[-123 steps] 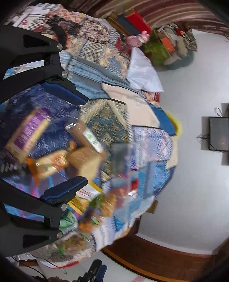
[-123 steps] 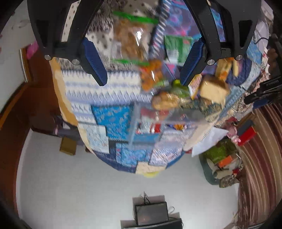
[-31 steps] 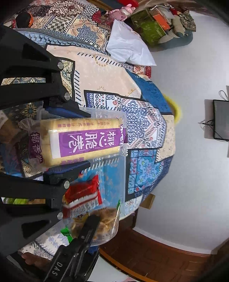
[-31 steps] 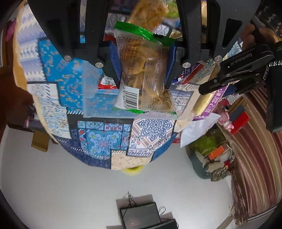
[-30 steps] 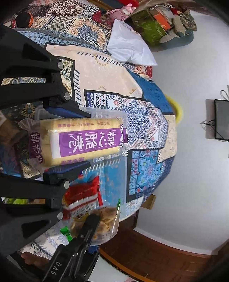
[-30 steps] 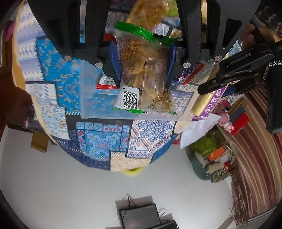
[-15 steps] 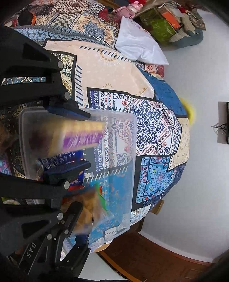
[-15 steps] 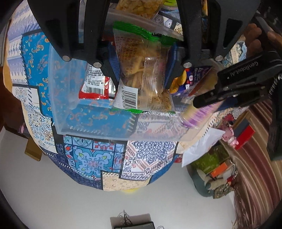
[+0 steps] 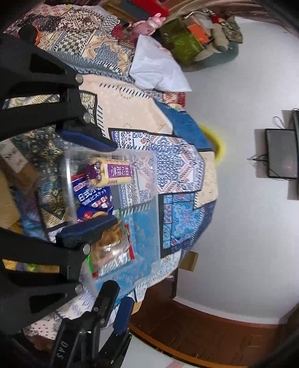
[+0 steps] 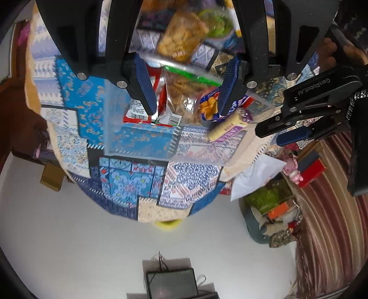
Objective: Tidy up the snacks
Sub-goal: 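Lower the coconut roll into the box with left tool while right drops cookie bag, then grasp the orange-labelled rice cake with left tool while right grasps green packet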
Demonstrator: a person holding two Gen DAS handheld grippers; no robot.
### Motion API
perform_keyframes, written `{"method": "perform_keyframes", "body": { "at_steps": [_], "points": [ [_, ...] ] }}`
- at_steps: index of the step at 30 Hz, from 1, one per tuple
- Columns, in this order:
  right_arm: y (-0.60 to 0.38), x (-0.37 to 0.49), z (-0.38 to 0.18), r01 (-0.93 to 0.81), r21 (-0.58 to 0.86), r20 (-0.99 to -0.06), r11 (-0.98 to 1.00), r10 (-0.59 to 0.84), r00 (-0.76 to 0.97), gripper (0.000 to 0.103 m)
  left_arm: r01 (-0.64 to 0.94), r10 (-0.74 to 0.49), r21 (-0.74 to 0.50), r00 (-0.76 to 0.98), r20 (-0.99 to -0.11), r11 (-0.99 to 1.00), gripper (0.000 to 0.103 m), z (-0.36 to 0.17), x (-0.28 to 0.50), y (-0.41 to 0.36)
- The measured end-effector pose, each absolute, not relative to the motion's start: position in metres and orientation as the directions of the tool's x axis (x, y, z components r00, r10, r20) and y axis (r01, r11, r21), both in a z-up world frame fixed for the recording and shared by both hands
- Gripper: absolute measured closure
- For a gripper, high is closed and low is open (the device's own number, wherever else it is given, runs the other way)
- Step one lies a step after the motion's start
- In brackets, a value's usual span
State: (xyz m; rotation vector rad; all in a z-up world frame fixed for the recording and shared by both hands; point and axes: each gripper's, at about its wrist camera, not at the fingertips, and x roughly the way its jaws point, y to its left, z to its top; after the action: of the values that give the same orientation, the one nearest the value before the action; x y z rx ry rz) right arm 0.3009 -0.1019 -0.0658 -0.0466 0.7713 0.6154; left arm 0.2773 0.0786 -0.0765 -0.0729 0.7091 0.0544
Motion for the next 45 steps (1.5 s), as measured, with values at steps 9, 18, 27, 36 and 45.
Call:
{"method": "perform_keyframes", "body": {
  "at_steps": [9,18,27,36,45],
  "points": [
    [-0.138,0.251,-0.048,-0.53,0.171,-0.637,0.83,0.504,0.584,0.052,-0.062,0.021,-0.046,0.789,-0.614,0.997,0.031,-0.052,0.206,0.065],
    [-0.164,0.2,-0.068,-0.53,0.175,-0.677,0.83,0.492,0.548,0.051,-0.081,0.023,-0.051,0.72,-0.693,0.995,0.03,-0.088,0.147,0.06],
    [-0.171,0.172,-0.118,-0.514,0.223,-0.75,0.829,0.482,0.453,0.051,-0.104,0.009,-0.067,0.606,-0.795,0.992,0.03,-0.151,0.123,0.059],
    [-0.157,0.162,-0.152,-0.528,0.241,-0.793,0.814,0.479,0.377,0.051,-0.118,-0.017,-0.097,0.546,-0.838,0.988,0.03,-0.193,0.124,0.055],
    [-0.144,0.162,-0.171,-0.541,0.217,-0.816,0.812,0.456,0.356,0.053,-0.141,0.035,-0.059,0.581,-0.813,0.988,0.064,-0.195,0.123,0.057]
  ]
}}
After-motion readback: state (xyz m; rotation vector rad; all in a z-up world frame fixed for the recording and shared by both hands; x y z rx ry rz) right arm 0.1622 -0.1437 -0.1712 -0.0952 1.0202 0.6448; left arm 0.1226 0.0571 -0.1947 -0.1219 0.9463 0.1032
